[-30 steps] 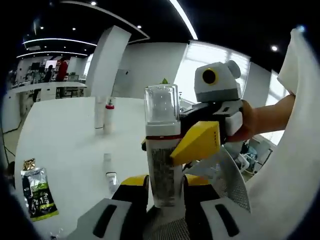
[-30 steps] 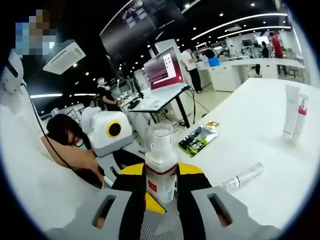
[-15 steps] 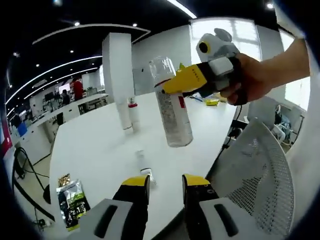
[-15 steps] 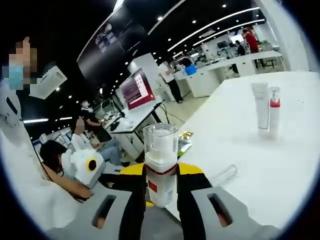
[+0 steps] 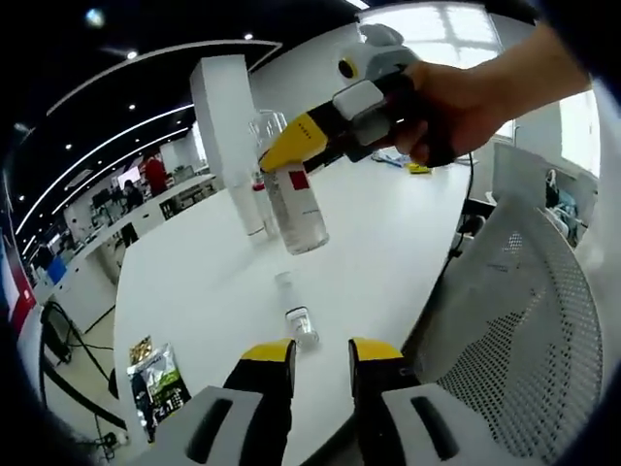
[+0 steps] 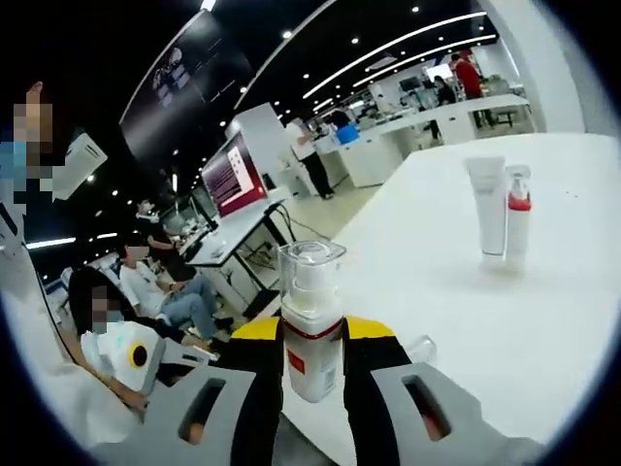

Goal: Arrange the skincare products in the storage area until every visible bottle or jar stands upright without overlapping.

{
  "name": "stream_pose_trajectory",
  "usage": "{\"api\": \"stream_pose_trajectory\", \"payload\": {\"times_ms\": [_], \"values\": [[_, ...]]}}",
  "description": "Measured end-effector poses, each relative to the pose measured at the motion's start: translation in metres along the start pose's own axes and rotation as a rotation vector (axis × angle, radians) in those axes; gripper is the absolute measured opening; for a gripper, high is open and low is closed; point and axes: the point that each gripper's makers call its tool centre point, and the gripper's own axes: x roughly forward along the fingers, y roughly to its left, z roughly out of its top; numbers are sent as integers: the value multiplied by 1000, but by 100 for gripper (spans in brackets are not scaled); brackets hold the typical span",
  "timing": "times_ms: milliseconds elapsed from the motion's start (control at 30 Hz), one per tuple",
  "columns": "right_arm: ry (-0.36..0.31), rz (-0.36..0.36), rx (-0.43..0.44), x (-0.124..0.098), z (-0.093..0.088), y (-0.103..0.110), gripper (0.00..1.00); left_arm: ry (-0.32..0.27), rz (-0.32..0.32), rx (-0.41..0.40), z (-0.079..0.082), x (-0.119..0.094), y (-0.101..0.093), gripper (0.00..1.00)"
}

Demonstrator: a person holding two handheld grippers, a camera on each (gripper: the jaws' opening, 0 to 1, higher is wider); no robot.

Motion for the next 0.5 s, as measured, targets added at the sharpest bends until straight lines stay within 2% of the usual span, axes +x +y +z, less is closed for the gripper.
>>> {"api": "stream_pose_trajectory", "payload": {"times_ms": [300, 500], "values": [[13, -1, 0, 13, 5, -8, 20, 17, -5, 19, -3, 1, -2, 23], [19, -46, -7, 17, 3, -27, 20, 28, -11, 37, -6, 2, -4, 22]]}}
